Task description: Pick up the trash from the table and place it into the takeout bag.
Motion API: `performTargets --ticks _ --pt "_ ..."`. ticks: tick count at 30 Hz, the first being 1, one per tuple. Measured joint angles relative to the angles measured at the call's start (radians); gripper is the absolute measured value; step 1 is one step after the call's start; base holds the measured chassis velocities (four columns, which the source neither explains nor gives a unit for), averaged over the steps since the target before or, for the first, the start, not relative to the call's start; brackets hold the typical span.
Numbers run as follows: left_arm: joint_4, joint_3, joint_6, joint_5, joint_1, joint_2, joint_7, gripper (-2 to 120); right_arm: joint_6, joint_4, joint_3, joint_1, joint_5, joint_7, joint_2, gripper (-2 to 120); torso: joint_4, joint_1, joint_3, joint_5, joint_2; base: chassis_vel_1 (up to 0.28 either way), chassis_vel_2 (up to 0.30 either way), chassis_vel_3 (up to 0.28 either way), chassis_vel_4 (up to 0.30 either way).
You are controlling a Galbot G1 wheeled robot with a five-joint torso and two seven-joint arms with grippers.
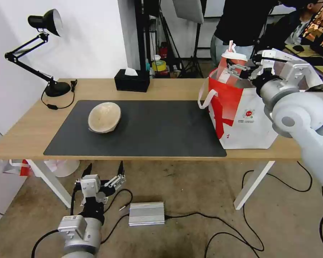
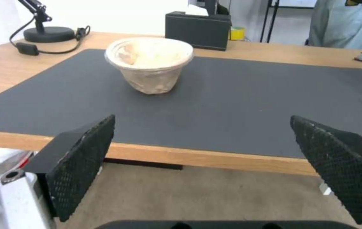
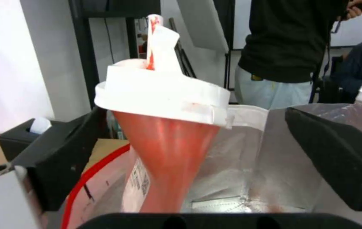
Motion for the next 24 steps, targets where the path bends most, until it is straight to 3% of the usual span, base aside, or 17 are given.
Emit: performTargets --ticks 24 --pt "-0.001 -0.004 -0.002 0.002 -0.004 0.0 -0.005 97 -0.076 0.008 0.005 0.007 0.001 0.087 -0.025 100 0.0 0.0 0.0 0.0 0.0 0.0 0.0 0.0 0.0"
